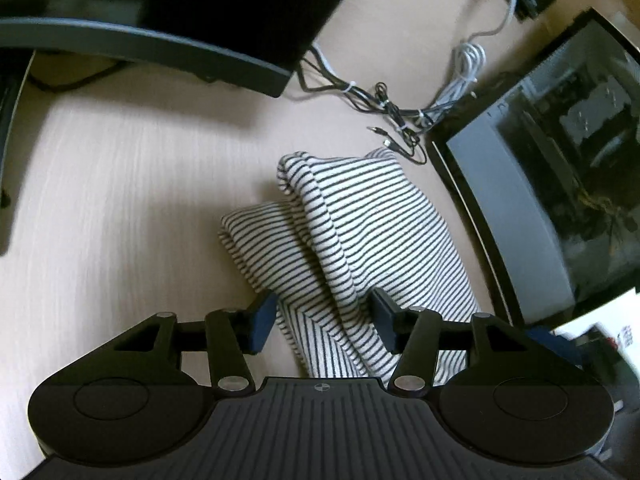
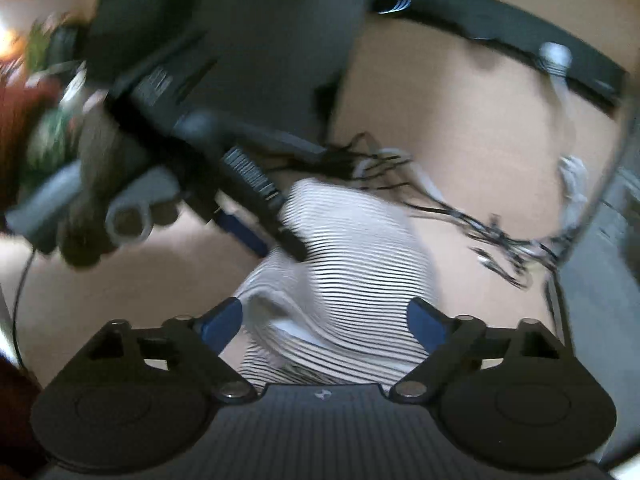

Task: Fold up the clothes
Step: 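Open both grippers and release the folded shirt onto the desk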

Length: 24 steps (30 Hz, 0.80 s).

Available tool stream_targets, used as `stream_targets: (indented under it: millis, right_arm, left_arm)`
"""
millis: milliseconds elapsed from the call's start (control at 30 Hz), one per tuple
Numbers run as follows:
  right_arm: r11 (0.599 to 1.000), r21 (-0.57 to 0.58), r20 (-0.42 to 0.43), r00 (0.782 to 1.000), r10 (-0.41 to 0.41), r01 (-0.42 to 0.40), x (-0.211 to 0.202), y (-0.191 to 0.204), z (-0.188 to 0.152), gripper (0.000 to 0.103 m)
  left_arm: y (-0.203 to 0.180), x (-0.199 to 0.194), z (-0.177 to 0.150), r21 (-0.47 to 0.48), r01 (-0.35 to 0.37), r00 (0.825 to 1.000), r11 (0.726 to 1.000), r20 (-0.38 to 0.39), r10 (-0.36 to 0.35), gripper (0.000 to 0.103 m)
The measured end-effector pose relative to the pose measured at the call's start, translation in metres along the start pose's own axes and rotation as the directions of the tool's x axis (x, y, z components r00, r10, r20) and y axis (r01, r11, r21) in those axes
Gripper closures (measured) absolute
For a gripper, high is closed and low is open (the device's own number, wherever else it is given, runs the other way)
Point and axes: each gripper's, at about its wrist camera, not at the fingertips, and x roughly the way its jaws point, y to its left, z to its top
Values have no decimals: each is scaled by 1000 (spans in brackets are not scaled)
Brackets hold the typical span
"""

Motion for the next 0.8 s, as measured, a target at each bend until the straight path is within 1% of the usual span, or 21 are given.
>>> stream_targets:
  millis: [33, 133, 200, 233, 267, 333, 367, 400, 500, 567, 600, 633, 667, 767, 800]
  right_arm:
    - [999, 45, 14, 1000, -20, 19, -9, -6, 1, 2]
    - [983, 178, 43, 998, -53, 45, -23, -17, 4, 2]
    - [973, 223, 42, 997, -66, 55, -19, -17, 4, 2]
    - [973, 221, 34, 997, -73, 64, -12, -15, 4, 3]
    - [975, 211, 24, 996, -81, 74, -2, -12, 3, 3]
    - [983, 170, -10, 998, -65, 66, 19, -5, 1, 13]
    - [989, 139, -40, 998, -52, 57, 34, 0, -1, 15]
    - [993, 106, -63, 997, -46, 53, 44, 5, -5, 22]
    - [999, 11, -118, 992, -40, 42, 71, 21, -19, 21]
    - [999, -33, -127, 991, -30, 26, 74, 25, -21, 21]
    - [999, -44, -127, 992, -15, 10, 76, 24, -21, 21]
    - [999, -53, -124, 992, -1, -5, 78, 21, -22, 20]
    - [998, -55, -119, 993, 12, -19, 79, 19, -23, 19]
    - [996, -76, -102, 994, 39, -47, 79, 15, -28, 17]
    - [995, -83, -96, 994, 54, -62, 78, 13, -28, 17]
  left_arm:
    - [-1, 0, -1, 16, -3, 1000, 1000, 3, 3, 45]
    - [-2, 0, 0, 45, -1, 1000, 999, 9, 1, 45]
    - [-1, 0, 0, 49, -1, 1000, 999, 13, 1, 44]
    - [-1, 1, 0, 47, -3, 1000, 999, 15, 2, 44]
    - [-3, 0, 0, 50, -10, 1000, 999, 16, 9, 44]
    - [-6, -1, -1, 57, -25, 1000, 998, 19, 24, 44]
    - [-7, -1, -2, 61, -33, 999, 998, 20, 32, 44]
    - [-8, -2, -2, 65, -41, 999, 997, 22, 39, 44]
    - [-13, -4, -4, 76, -64, 998, 995, 26, 62, 43]
    - [-16, -9, -5, 79, -83, 996, 993, 46, 80, 42]
    - [-18, -12, -6, 81, -93, 994, 992, 57, 89, 44]
    - [-21, -18, -8, 74, -111, 991, 991, 84, 104, 45]
    - [-24, -24, -9, 64, -130, 986, 990, 115, 122, 45]
    - [-36, -40, -13, -20, -107, 980, 994, 166, 109, 45]
    - [-42, -42, -14, -36, -99, 979, 994, 173, 104, 44]
